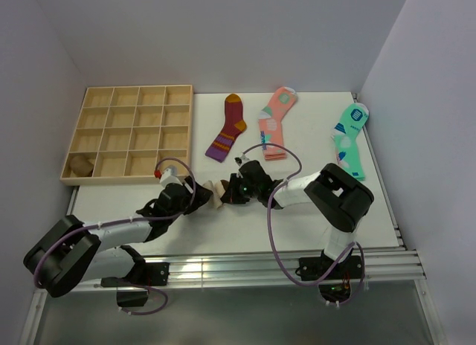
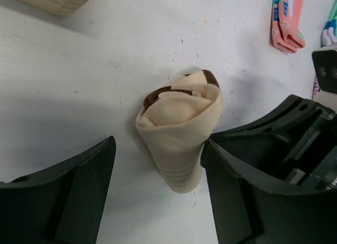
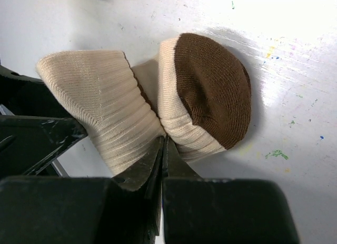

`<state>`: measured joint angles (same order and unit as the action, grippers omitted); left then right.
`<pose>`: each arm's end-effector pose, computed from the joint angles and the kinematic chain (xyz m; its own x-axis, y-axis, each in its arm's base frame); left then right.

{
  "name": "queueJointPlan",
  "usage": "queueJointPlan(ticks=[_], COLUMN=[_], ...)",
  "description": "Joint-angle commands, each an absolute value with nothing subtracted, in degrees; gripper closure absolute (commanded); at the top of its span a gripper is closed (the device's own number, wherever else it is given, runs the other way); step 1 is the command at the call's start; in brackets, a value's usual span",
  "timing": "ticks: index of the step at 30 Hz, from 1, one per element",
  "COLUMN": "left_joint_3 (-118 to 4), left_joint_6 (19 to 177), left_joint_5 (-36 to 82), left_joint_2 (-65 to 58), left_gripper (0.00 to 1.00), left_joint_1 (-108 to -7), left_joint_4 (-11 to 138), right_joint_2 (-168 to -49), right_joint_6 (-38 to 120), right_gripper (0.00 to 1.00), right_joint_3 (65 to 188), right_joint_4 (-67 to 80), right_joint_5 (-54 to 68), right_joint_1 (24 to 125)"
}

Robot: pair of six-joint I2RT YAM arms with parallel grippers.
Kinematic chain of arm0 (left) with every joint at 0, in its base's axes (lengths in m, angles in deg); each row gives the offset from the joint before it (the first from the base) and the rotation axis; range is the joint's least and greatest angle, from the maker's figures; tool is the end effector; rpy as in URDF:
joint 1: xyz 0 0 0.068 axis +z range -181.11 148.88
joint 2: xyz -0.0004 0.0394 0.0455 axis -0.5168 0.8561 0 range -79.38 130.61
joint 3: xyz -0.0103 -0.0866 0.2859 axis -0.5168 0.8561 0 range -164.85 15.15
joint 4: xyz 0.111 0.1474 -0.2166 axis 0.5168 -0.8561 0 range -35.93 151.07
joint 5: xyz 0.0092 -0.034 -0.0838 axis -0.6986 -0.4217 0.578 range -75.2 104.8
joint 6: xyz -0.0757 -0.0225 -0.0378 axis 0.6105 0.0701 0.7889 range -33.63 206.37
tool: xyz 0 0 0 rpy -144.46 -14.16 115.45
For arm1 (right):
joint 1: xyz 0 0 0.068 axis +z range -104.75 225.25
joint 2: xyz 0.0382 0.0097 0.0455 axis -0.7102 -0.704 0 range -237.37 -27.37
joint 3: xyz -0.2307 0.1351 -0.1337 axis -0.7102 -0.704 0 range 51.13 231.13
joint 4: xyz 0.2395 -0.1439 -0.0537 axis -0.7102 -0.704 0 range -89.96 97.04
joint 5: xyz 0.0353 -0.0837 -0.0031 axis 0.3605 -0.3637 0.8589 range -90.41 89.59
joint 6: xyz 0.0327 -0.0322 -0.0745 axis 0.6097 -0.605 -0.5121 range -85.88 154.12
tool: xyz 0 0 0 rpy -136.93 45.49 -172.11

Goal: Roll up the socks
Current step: Roll the sock at the center of the board.

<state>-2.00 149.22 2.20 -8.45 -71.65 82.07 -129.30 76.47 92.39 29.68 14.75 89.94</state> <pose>0.2076 -0.1551 0.1254 -0.6281 -0.6054 -0.4888 -0.1406 0.7061 -0.6940 0.2570 0.2830 0.1008 -0.8796 0.0445 -0.4736 -0.3148 0.6919 0.6497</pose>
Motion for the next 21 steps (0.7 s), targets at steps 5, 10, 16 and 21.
queueJointPlan(ticks=[5, 10, 16, 21], left_joint_3=[1.3, 2.1, 0.9, 0.7], left_joint_6=[147.7, 148.9, 149.0, 149.6], left_joint_5=[5.4, 7.9, 9.2, 10.6], left_joint_2=[-9.9, -5.6, -0.2, 3.1], left_gripper=[0.27, 0.28, 0.4, 0.44], left_joint_1=[-70.1, -68.9, -68.5, -68.5], left_joint_4=[92.1, 96.9, 99.0, 101.9], right_joint_2=[-133.3, -133.3, -133.5, -133.9], right_joint_6=[74.2, 74.3, 74.2, 73.8], right_gripper=[1.0, 1.0, 1.0, 1.0], right_joint_3=[91.3, 91.3, 91.3, 91.6], right_joint_4=[20.6, 20.6, 20.8, 21.2], right_joint_5=[12.3, 12.5, 12.7, 13.6], right_joint_1=[89.7, 89.7, 89.7, 89.7])
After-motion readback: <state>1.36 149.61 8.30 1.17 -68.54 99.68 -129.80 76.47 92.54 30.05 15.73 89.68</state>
